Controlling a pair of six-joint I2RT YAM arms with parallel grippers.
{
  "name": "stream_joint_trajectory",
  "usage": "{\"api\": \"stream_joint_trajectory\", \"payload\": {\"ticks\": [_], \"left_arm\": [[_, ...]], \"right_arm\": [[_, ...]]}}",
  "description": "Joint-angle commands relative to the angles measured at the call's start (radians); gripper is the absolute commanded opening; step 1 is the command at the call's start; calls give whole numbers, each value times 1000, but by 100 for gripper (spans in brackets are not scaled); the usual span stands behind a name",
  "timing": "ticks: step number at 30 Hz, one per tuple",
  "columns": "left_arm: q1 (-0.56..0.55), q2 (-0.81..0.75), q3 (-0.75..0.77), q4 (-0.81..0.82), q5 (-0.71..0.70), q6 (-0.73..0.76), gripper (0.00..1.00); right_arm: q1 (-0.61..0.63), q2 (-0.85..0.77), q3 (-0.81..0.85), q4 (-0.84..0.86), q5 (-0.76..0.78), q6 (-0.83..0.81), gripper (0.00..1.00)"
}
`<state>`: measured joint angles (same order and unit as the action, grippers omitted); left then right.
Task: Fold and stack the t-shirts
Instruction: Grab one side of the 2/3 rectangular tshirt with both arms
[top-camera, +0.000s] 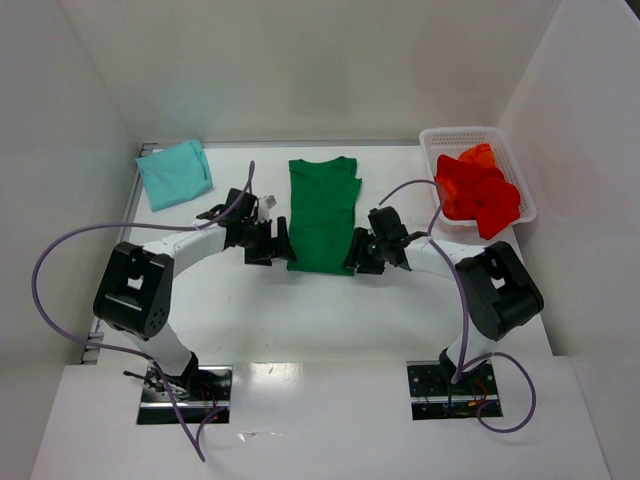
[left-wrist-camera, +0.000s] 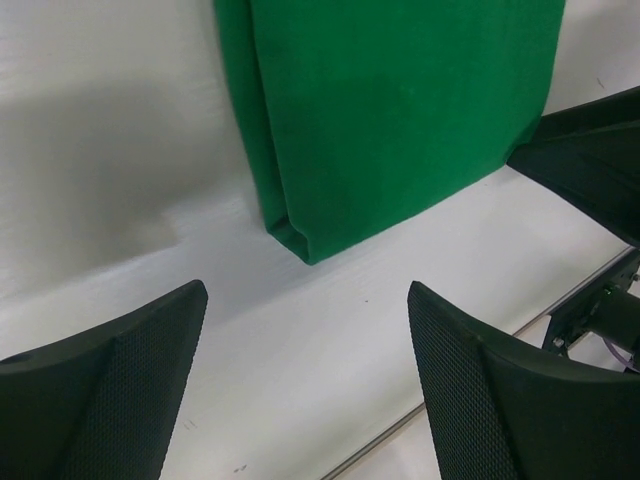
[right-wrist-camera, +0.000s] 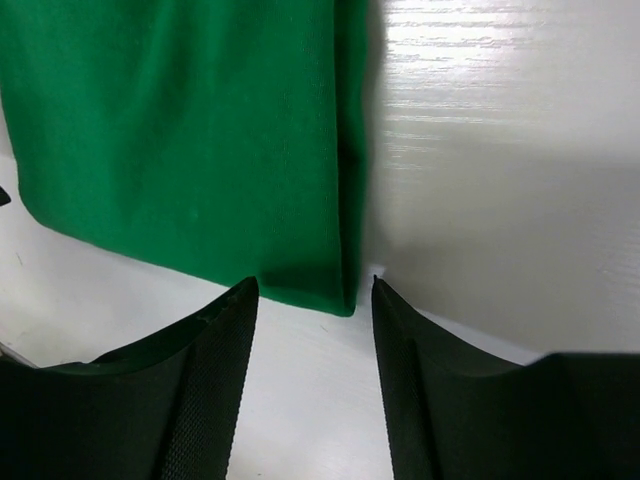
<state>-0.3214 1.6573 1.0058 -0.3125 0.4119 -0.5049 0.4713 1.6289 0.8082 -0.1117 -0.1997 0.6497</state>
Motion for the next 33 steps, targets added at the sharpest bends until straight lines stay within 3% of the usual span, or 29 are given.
{"api": "stream_joint_trajectory", "payload": {"ticks": [1, 4, 8, 14, 27, 31, 33], "left_arm": [[1, 45, 1, 30, 1, -7, 89], [1, 75, 16, 30, 1, -1, 87], [1, 87, 45, 21, 7, 11, 87], [1, 107, 66, 21, 10, 11, 84], [-36, 176, 70, 75, 31, -13, 70], [-45, 185, 60, 87, 31, -17, 62], [-45, 185, 60, 87, 31, -23, 53]], "right_arm": [[21, 30, -8, 63, 0, 20, 54], [21, 46, 8, 63, 0, 22, 49], [21, 82, 22, 53, 0, 22, 32], [21, 95, 31, 38, 22, 29, 15], [21, 52, 31, 4, 63, 31, 13], [21, 52, 31, -5, 63, 22, 13], [21, 46, 31, -5, 72, 22, 13]]}}
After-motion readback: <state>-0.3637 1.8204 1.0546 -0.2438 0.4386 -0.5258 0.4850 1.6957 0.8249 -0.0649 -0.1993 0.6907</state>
